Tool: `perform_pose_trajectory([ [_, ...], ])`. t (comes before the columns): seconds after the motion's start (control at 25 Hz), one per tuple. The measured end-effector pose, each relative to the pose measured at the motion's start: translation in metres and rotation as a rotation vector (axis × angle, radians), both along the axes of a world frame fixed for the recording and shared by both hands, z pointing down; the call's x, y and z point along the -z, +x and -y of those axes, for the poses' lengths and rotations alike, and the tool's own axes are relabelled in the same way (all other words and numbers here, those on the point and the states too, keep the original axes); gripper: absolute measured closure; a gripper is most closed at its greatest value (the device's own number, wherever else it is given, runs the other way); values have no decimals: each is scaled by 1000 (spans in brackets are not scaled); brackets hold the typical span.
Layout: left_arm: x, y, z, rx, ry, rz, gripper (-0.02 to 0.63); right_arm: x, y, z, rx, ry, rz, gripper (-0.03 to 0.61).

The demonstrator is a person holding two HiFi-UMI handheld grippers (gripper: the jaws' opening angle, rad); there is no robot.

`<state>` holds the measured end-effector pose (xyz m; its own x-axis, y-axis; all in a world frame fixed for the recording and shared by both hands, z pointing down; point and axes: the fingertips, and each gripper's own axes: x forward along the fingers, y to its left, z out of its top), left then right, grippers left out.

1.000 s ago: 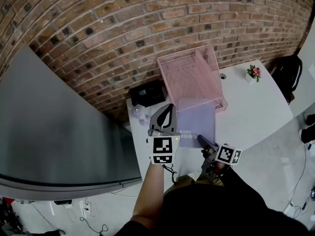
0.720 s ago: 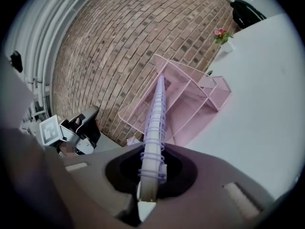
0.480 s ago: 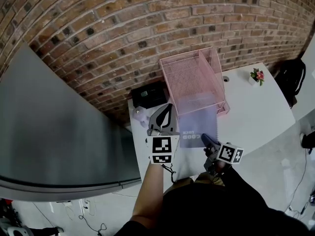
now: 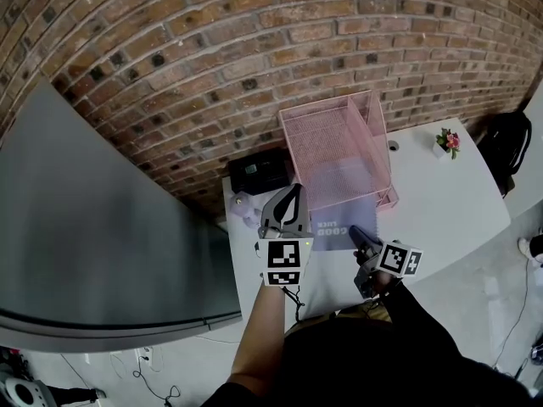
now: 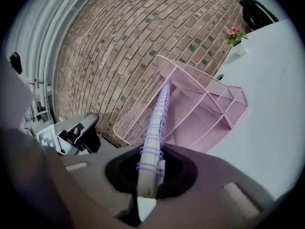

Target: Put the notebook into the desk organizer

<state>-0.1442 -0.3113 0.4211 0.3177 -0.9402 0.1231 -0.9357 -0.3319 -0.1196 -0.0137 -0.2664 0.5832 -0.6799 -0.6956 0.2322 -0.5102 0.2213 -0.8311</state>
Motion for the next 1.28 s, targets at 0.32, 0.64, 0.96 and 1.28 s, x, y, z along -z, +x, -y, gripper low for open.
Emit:
perform_pose_trajectory([
  [0.32,-3,-1,14,22,-2,-9,606,2,2,25,41,20,-40,548],
  [0.64,-6,-4,25,43,-7,-3,606,4,5,54,48,47,-55,546],
  [0.96,-12,-7,37,64,-26,9,606,5,4,79,47,62,-50,546],
  [1.28,-20,-6,45,67,-46,25,606,2,2,97,38,83,-55,546],
])
